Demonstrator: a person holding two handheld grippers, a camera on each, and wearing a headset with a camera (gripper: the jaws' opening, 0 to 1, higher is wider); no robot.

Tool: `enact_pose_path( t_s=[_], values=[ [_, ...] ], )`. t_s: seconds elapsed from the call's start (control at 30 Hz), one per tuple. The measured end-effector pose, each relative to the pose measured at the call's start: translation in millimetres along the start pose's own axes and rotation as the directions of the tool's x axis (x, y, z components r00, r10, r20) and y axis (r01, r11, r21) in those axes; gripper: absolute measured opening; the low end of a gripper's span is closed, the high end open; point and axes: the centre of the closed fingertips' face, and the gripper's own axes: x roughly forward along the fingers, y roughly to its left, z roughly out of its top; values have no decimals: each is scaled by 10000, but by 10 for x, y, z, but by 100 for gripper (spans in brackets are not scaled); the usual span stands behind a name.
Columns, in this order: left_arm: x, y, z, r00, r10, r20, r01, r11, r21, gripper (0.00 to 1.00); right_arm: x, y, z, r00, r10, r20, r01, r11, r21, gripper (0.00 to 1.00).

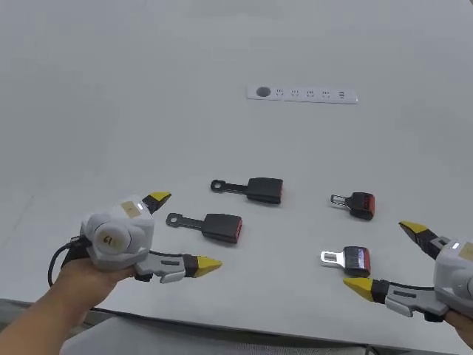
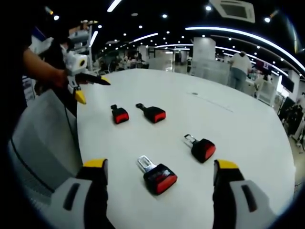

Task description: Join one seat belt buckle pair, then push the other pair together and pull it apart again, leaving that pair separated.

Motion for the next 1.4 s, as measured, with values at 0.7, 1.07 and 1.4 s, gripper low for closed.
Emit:
enact_pose_path(
  t_s=[0.7, 1.07, 1.4],
  values=[
    [-338, 222, 370, 9986, -71, 530, 27, 9964, 842, 99, -15, -55, 18, 9999, -30, 142, 30, 10000, 55, 93],
    [-396, 221, 84, 9994, 122, -318, -87, 9941, 1080, 99, -27, -61, 4, 9999, 75, 87, -75, 10000, 9, 93],
    [-185, 126, 137, 9997, -120, -211, 140, 9952, 969, 100, 13, -20, -3, 9997, 248, 63, -248, 9997, -16, 93]
  ],
)
